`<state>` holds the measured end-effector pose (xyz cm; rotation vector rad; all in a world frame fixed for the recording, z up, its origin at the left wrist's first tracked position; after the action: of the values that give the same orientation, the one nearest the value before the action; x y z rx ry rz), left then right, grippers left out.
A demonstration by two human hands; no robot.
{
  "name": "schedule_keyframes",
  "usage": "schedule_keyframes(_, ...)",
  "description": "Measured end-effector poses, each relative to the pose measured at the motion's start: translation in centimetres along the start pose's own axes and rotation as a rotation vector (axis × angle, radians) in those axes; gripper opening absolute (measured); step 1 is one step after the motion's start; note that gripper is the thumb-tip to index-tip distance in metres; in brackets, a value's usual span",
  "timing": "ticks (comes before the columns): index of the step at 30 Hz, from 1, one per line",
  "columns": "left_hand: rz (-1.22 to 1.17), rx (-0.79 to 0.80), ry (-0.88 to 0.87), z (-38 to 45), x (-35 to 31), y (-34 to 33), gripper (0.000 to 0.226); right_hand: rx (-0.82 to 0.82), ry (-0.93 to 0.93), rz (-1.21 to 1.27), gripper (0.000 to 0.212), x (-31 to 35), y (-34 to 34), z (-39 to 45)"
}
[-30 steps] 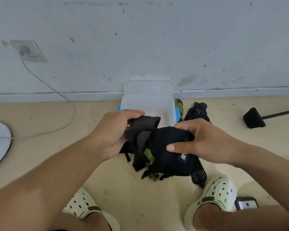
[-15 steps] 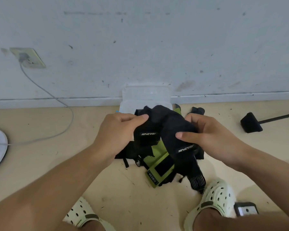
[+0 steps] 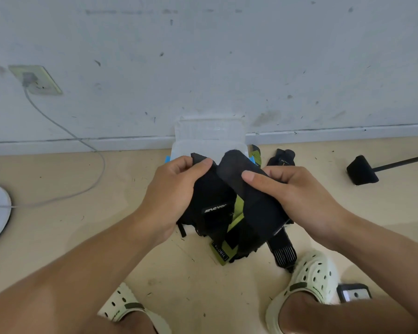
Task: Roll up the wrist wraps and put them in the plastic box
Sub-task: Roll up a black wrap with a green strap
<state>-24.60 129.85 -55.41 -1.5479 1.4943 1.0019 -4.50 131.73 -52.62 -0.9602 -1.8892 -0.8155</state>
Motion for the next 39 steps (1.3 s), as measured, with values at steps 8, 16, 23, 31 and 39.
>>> schedule_keyframes(8,-0.003,-0.085,-0.023,0.3,0.4,0.5,0.014,-0.058,0.018,-0.030,0.029,-0.3,0.4,-0.2)
schedule_keyframes(16,-0.079,-0.092,-0.064,-0.1,-0.1,0.4,0.010,0.014,0.005,-0.031,0.012,-0.7,-0.1,-0.1)
schedule_keyframes(23,-0.189,-0.062,0.000,-0.4,-0.5,0.0,0.020,0.176,-0.076,-0.181,0.017,-1.2,-1.4,-0.2)
schedule_keyframes(31,-0.187,0.270,0.084,-0.5,0.2,-1.6,0.066,0.054,-0.013,0.205,0.016,-0.3,-0.9,-0.2)
schedule_keyframes(39,0.007,0.098,0.015,-0.7,0.8,-1.0,0.019,-0.026,-0.079,0.370,0.025,0.2,1.0,0.3)
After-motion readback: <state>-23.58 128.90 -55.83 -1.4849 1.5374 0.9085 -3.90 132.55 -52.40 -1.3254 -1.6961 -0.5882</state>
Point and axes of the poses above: each hand's wrist, its own z-axis towards the middle knuckle, its own y-axis out of the back of the hand, x = y × z, the point moved 5 cm from there along z, towards the middle knuckle, and after that the axes turned 7 degrees about x, right-handed, at the moved point
